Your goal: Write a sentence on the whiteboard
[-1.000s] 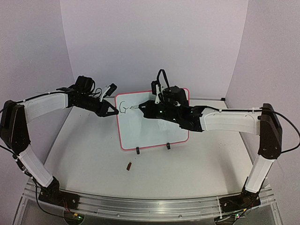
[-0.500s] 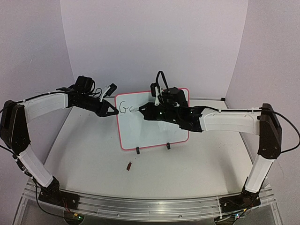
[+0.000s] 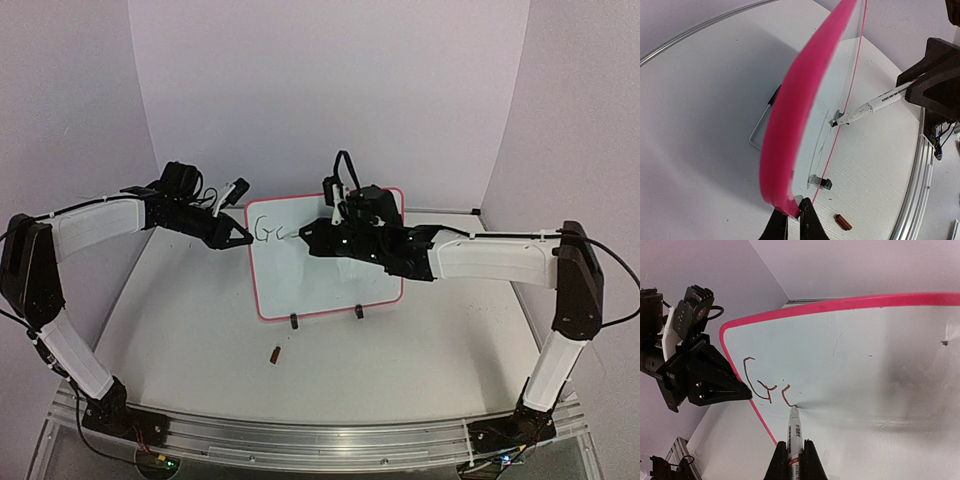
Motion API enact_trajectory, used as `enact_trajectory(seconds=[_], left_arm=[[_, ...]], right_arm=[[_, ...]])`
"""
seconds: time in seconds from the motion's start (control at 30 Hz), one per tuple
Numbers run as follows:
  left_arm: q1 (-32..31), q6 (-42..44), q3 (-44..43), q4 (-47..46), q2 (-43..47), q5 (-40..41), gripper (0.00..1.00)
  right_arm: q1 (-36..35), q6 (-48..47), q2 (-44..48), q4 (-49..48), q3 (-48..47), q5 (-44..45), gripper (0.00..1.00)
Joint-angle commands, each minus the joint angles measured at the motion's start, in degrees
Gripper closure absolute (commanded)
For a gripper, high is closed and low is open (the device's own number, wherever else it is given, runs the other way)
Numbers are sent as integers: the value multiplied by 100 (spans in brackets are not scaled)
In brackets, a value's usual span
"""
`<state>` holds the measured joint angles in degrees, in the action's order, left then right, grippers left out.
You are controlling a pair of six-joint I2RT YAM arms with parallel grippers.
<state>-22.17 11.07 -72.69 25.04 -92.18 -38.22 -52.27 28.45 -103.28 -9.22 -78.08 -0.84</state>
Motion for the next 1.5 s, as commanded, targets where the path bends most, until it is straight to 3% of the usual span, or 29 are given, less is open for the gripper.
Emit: enact_trajectory(seconds=[0.0, 0.67, 1.17, 1.47], left_arm=[[-27, 240, -65, 73, 68, 397, 100], [-24, 239, -71, 84, 60, 393, 100], [-26, 239, -73, 80, 72, 395, 100], [-25, 238, -66, 88, 74, 411, 100]], right_arm=[[34, -157, 326, 25, -88, 363, 100], [33, -245, 194, 9, -405, 266, 100], [36, -170, 686, -361, 165, -1, 100], [104, -38, 484, -353, 192, -20, 100]])
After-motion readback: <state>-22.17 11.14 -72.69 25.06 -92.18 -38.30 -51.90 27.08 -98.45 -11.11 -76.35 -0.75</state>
